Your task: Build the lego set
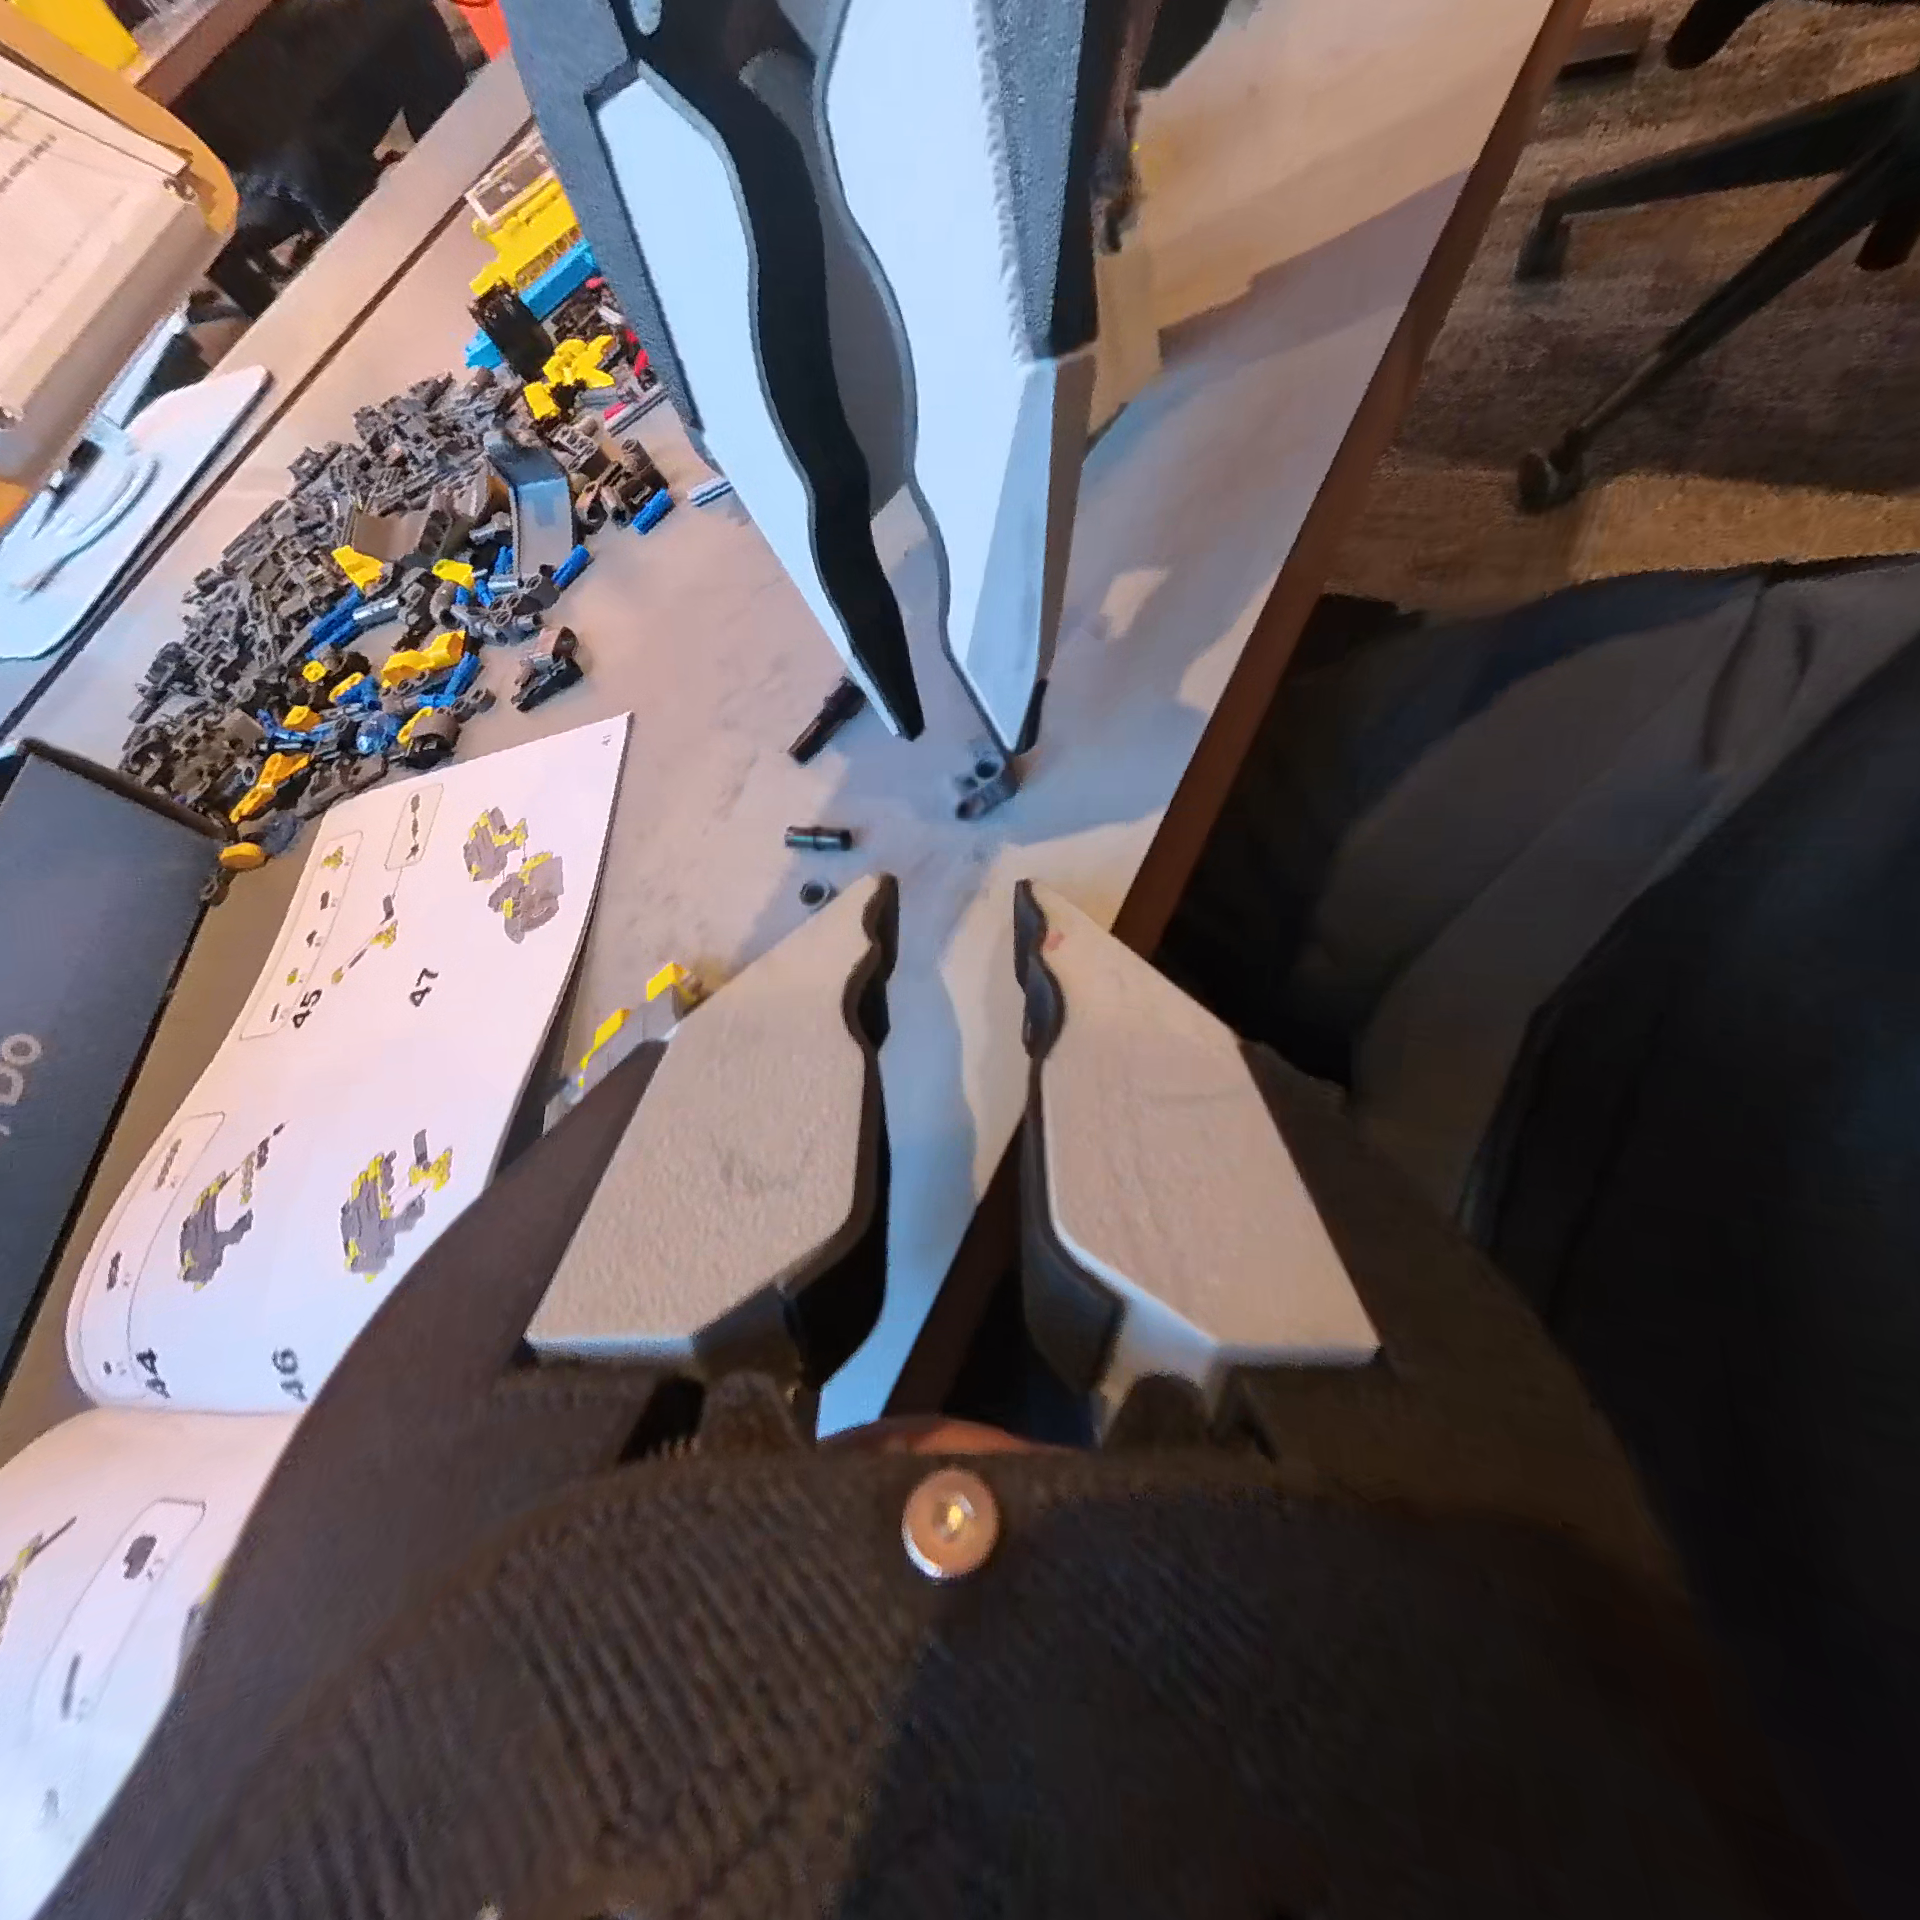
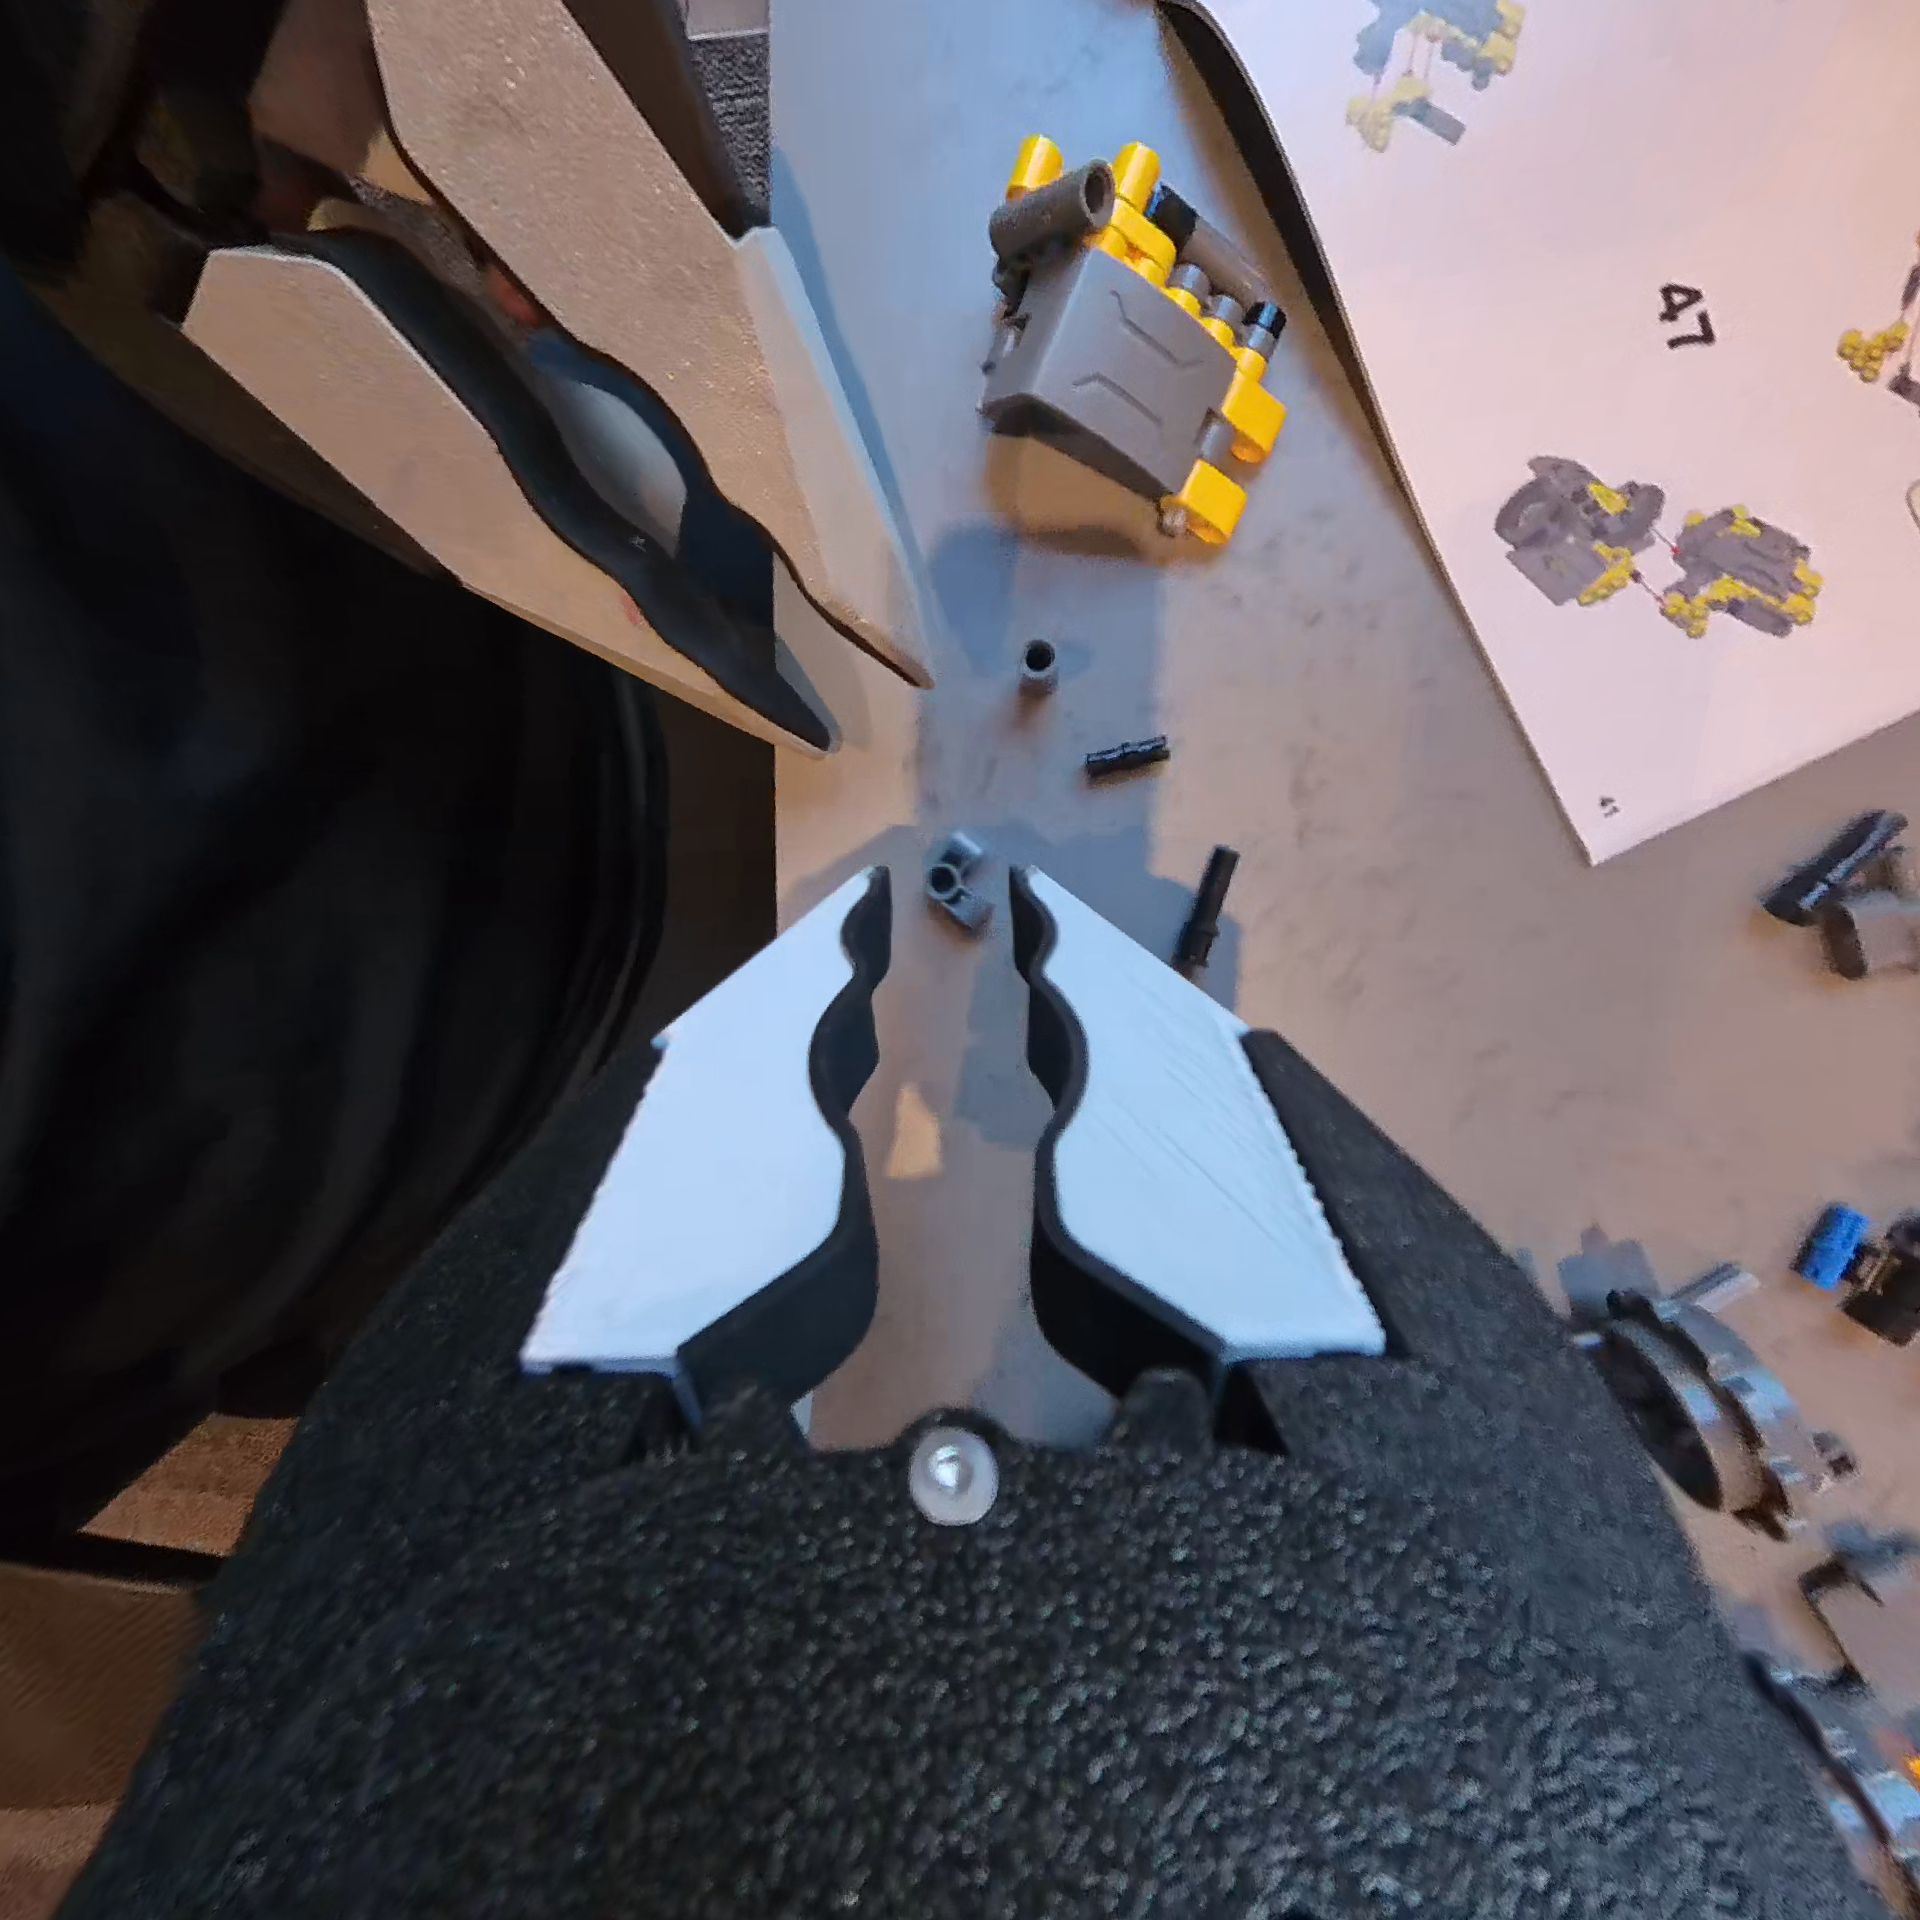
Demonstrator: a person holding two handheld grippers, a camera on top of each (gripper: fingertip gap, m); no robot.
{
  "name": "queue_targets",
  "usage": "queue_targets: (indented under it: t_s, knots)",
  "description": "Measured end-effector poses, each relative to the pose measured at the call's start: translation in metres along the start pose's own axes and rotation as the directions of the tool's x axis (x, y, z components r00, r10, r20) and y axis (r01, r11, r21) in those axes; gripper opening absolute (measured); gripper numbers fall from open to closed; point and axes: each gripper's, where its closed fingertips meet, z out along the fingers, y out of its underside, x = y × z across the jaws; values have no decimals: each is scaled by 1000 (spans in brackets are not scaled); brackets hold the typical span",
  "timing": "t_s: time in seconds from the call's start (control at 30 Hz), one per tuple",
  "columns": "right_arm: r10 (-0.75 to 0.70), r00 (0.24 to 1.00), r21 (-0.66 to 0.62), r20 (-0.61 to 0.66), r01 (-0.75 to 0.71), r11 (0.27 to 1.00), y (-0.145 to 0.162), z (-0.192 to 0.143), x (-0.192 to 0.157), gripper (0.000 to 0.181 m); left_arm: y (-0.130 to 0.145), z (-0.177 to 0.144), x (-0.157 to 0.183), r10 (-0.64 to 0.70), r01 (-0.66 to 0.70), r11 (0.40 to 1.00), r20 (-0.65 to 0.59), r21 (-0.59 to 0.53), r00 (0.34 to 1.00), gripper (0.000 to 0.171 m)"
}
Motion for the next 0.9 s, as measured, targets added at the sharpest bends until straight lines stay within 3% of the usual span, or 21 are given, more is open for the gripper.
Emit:
queue_targets:
  t_s: [0.33,0.57,0.67,0.8,0.9]
  knots:
    - [81,991,62,-105,-74,995,8,-1,1,24,4,9,5,11,-11,999,-16,-33,1000,20]
    - [110,992,57,-57,-107,993,5,15,0,15,0,7,5,80,-81,997,-29,-2,996,21]
    - [149,987,88,60,-154,984,-2,14,-11,15,-4,1,8,230,-229,973,-10,26,973,21]
    - [247,933,133,262,-288,948,-12,1,-19,15,-7,-3,11,510,-512,858,72,26,857,20]
    - [283,879,126,383,-353,927,-16,-7,-27,15,-9,-3,14,573,-578,815,98,32,814,18]
